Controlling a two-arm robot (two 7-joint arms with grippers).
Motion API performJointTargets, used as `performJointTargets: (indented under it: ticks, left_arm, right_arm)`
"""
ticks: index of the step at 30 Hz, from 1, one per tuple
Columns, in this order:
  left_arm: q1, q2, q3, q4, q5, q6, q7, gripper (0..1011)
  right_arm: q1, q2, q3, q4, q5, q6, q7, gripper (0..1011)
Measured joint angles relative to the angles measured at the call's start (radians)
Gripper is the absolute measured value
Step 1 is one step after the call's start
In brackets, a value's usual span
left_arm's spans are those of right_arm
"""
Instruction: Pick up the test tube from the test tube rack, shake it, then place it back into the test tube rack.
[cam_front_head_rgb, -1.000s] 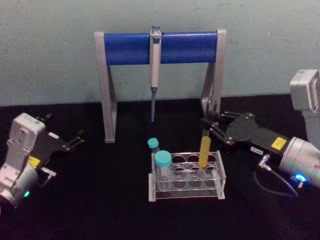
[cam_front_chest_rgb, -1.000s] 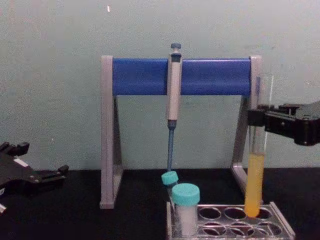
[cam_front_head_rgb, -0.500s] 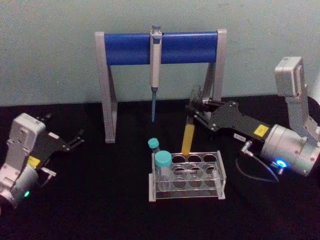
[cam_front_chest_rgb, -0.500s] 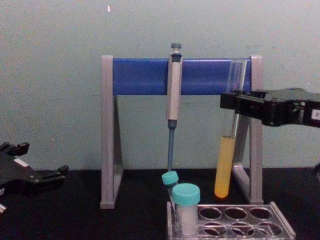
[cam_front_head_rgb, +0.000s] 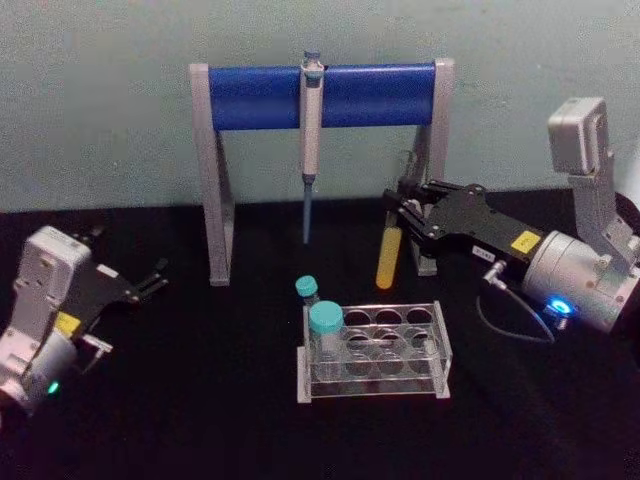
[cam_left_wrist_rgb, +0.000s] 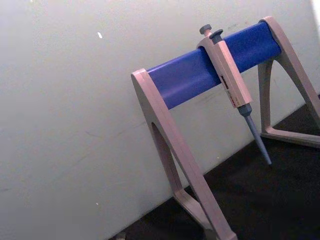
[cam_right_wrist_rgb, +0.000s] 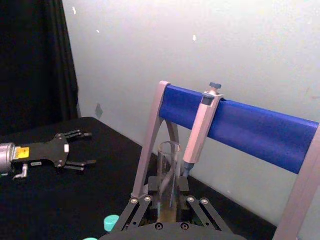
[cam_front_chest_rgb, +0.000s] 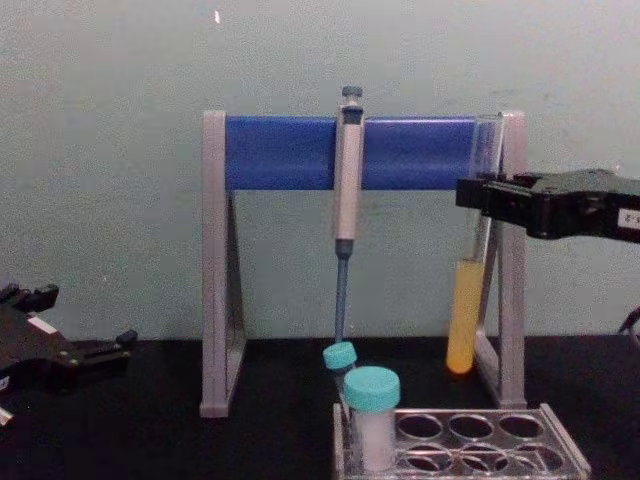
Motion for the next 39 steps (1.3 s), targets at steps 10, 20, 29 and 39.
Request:
performJointTargets:
  ticks: [10,20,29,39]
  left_arm:
    - [0.000,0.000,0.000,0.000,0.000,0.000,0.000,1002]
    - [0.000,0.000,0.000,0.000,0.000,0.000,0.000,1001]
    - [0.000,0.000,0.000,0.000,0.000,0.000,0.000,1001]
    - [0.000,0.000,0.000,0.000,0.000,0.000,0.000,1001]
  right_arm:
    - [-0.004,-0.003,0.005,-0.001,-0.005,0.002,-0.001,229]
    - [-0.007,-0.004,0.009,-0.006,-0.007,0.004,-0.001,229]
    - [-0.008,-0.004,0.010,-0.011,-0.007,0.006,0.002,229]
    - [-0.025,0.013,0.014,-0.039,0.010,0.006,0.021,229]
